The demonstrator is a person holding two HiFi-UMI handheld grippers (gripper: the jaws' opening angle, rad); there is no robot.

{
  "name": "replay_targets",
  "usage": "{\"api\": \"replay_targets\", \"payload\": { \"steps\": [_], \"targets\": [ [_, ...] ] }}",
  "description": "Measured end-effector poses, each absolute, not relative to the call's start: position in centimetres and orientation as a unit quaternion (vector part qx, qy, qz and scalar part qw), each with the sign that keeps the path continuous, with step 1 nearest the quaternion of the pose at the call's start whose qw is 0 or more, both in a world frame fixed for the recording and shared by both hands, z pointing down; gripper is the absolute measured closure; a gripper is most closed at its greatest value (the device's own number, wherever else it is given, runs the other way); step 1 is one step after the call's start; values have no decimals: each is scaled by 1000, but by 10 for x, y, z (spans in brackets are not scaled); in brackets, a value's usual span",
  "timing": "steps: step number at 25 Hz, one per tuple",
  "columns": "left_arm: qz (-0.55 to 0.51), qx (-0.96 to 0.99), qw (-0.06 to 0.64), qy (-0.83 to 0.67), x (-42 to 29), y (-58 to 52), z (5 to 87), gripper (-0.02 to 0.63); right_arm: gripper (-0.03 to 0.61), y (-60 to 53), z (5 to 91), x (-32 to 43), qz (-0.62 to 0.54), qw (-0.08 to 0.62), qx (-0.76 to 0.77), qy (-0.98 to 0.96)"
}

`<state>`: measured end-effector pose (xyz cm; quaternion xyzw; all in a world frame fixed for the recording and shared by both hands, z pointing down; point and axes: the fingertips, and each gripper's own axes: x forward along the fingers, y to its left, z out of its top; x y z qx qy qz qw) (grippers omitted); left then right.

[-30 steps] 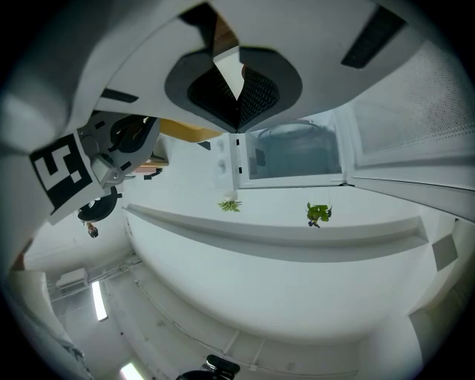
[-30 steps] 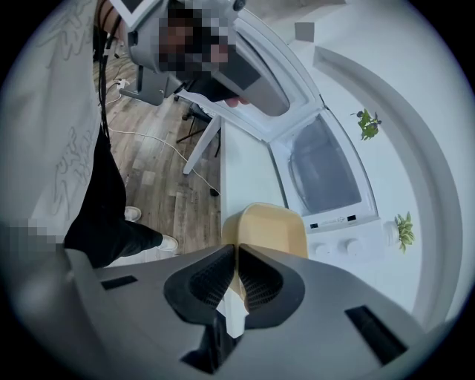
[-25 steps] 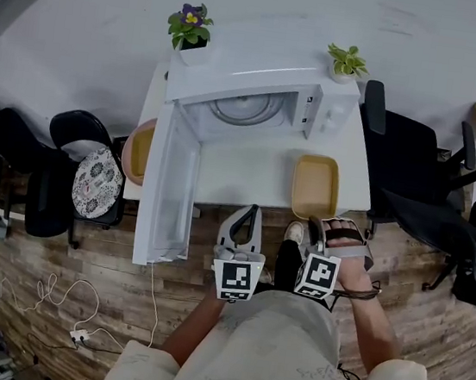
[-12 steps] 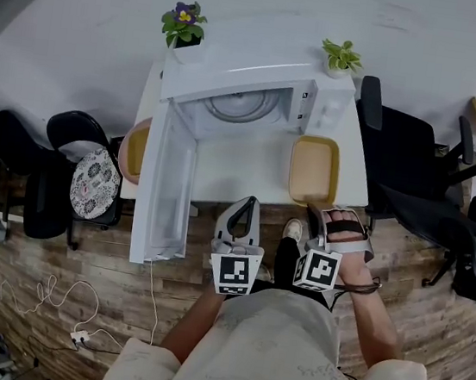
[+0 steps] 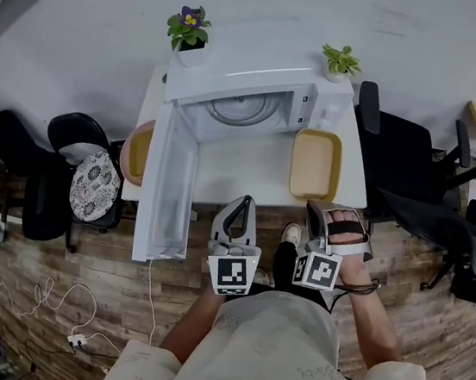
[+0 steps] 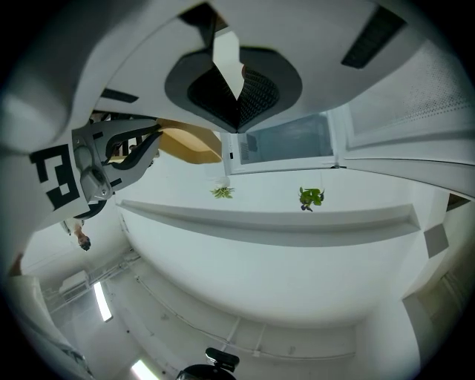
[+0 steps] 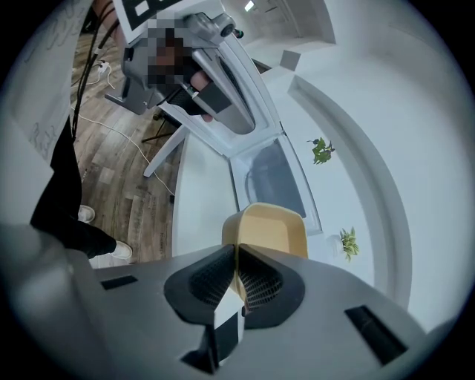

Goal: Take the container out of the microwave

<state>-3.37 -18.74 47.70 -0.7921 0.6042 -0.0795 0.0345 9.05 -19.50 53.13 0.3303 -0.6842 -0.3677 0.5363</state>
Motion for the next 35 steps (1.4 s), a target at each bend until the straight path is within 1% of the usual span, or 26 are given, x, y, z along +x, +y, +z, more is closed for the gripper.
{"api": "replay_targets", "payload": {
  "steps": [7,13,17,22,30,35],
  "targets": [
    [-55,-793,43,605,-33,-186,468,607,546,-194,534,94,-364,544,327,-682],
    [-58,-792,45,606,-31,-184,468,607,546,-194,532,93,-365,544,322,-684],
    [-72,-791,32,607,-31,-180,474,607,546,-193,532,92,-368,541,320,-685],
    [-64,-789,49,609,-32,-180,467,607,546,-192,532,91,-369,539,317,-688],
    [-65,-787,48,611,-36,-181,467,607,546,-194,533,87,-366,539,313,-691],
    [-74,-787,29,611,-37,-182,474,607,546,-196,534,85,-366,540,310,-692]
  ]
}}
